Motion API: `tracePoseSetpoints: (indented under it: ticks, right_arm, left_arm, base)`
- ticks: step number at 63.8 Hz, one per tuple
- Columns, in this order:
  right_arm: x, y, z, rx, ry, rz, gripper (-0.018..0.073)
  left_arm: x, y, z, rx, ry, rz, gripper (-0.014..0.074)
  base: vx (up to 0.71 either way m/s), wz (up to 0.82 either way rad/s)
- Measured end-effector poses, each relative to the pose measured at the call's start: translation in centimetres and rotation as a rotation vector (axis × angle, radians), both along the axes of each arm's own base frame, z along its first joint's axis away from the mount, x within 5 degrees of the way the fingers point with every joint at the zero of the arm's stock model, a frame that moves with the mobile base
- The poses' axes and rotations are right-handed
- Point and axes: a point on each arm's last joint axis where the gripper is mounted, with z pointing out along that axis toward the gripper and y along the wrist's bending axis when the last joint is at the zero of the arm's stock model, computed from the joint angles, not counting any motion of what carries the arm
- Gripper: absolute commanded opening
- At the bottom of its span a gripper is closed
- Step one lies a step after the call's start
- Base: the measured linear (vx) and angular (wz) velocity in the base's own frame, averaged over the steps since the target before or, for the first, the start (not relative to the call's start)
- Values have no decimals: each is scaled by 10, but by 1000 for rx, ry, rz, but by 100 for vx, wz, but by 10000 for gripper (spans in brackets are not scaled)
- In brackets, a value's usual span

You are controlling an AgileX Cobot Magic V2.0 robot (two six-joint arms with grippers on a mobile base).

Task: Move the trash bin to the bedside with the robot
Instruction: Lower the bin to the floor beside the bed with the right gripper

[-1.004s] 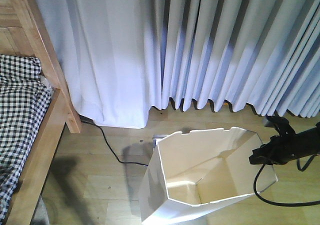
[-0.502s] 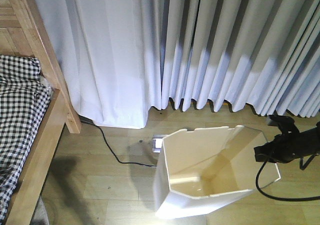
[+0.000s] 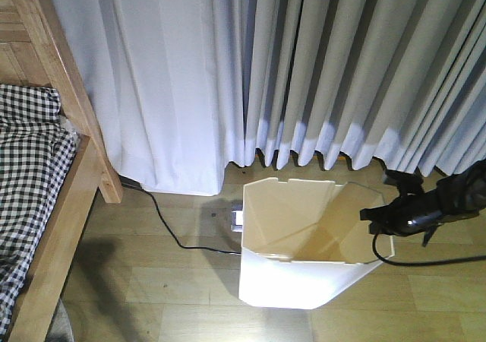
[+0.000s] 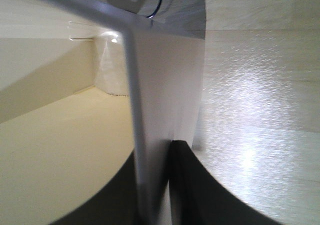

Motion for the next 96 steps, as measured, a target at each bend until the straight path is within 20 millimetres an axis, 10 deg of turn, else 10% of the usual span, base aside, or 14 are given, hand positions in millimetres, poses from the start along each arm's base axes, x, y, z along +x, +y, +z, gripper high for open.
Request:
tracePoseSetpoints:
  ticks: [31,96]
  right_arm:
    - [12,-3,-83,11,46,26,-2]
    - [64,34,-142,-21,43,120,18]
  left_arm:
    - [0,0,0,0,0,0,-6]
    - [0,0,0,0,0,0,-6]
  base:
    - [0,0]
    - [0,0]
